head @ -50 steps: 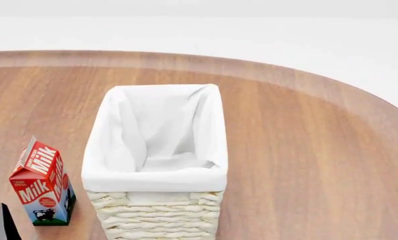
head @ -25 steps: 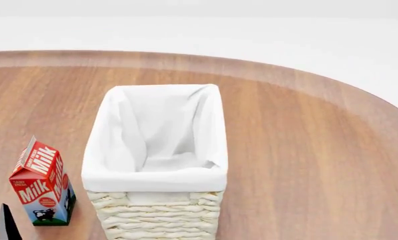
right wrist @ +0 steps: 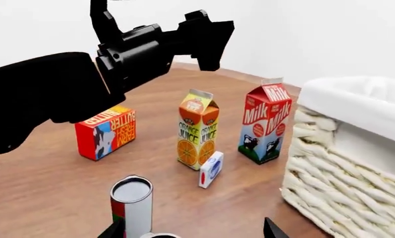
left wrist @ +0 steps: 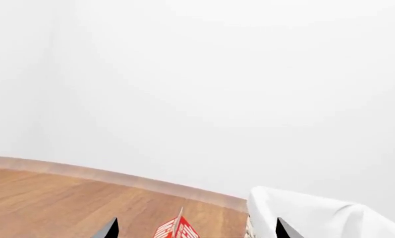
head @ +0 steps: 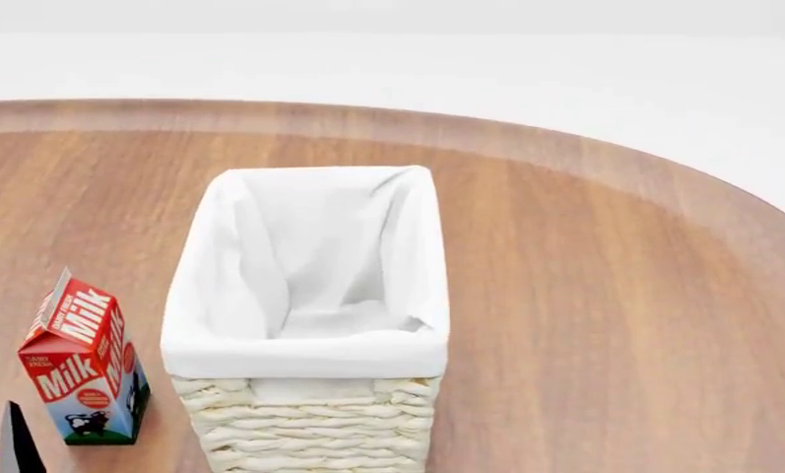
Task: Pick up the alphabet soup, and put it in the basket.
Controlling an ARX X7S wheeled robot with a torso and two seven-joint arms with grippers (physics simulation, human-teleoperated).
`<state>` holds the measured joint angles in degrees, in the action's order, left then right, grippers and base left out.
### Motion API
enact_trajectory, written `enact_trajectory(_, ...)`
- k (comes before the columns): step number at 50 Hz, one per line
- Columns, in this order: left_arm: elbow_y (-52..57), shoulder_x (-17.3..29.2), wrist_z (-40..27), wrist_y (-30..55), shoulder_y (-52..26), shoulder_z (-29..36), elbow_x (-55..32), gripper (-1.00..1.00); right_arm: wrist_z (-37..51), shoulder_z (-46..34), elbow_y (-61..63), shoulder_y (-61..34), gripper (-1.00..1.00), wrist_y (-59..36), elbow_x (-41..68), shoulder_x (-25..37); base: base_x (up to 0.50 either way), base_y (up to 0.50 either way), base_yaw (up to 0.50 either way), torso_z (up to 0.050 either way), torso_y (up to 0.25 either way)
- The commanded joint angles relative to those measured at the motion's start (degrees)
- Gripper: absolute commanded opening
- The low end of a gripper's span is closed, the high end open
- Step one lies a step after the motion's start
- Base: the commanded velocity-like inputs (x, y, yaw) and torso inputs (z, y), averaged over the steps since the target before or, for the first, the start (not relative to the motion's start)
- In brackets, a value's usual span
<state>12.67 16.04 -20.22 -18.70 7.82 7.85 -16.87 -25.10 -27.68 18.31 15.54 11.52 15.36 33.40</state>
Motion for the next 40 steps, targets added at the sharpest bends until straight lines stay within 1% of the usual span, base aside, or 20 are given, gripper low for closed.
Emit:
enact_trajectory(1,0.1,0.3,-0.1,0.3,0.1,0.7,0.6,1.00,0.3,-1.6,-1.3,-0.5,1.00,-0.6,-3.6,-0.3,0.00,0.00,0.00,0.000,0.000)
enact_trajectory(12,-0.3,0.4,-0.2,-0.1,-0.1,0.6,0.3,1.00,-0.3,-4.1,-3.2,0.1,1.00,2.8,-8.9,-0.4,0.00,0.00,0.00,0.000,0.000)
enact_trajectory(21,-0.1,0.6,-0.4,-0.2,0.1,0.8,0.3,1.00,0.2,-4.0,-3.9,-1.0,1.00,1.2,-8.9,-1.0,0.00,0.00,0.00,0.000,0.000)
enact_trajectory(24,0.0,0.6,-0.5,-0.3,0.2,0.8,0.4,1.00,2.1,-3.8,-5.1,-1.3,1.00,1.6,-11.4,-2.0,0.00,0.00,0.00,0.000,0.000)
enact_trajectory(27,-0.1,0.6,-0.5,-0.3,0.1,0.8,0.3,1.00,2.5,-3.7,-5.2,-1.7,1.00,0.7,-11.6,-2.3,0.00,0.00,0.00,0.000,0.000)
enact_trajectory(40,-0.2,0.8,-0.7,-0.6,0.0,1.0,0.2,1.00,2.9,-4.2,-7.0,-3.0,1.00,0.3,-12.9,-3.2,0.00,0.00,0.00,0.000,0.000)
